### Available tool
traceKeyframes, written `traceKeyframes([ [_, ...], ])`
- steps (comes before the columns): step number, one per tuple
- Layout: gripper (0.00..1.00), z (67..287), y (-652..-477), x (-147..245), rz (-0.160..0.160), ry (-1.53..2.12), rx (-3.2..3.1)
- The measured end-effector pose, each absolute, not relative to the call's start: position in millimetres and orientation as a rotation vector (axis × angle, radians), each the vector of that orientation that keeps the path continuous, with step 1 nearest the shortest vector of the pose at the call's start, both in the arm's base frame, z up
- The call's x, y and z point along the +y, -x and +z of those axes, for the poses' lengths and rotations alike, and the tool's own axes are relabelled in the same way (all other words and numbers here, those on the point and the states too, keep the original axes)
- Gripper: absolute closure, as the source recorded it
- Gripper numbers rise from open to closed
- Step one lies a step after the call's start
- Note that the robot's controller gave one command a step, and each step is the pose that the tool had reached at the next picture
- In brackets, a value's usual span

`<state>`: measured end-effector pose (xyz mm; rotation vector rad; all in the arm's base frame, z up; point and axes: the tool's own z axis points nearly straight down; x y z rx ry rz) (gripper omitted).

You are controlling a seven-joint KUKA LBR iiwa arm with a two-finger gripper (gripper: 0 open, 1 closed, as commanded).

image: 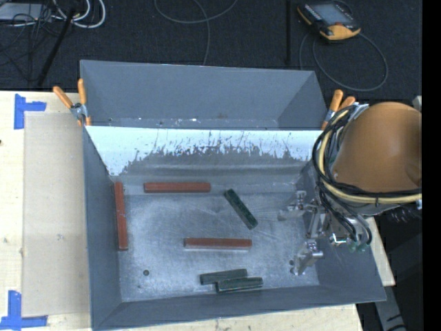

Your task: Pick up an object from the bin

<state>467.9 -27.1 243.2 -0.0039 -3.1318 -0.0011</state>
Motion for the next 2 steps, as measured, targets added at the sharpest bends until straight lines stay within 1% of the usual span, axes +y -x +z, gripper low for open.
traceKeyframes([
  [1,0.00,247,-469.2,-27,0.000,0.003,-3.140],
  [2,0.00,203,-489.0,-15,0.001,-0.079,-3.147],
])
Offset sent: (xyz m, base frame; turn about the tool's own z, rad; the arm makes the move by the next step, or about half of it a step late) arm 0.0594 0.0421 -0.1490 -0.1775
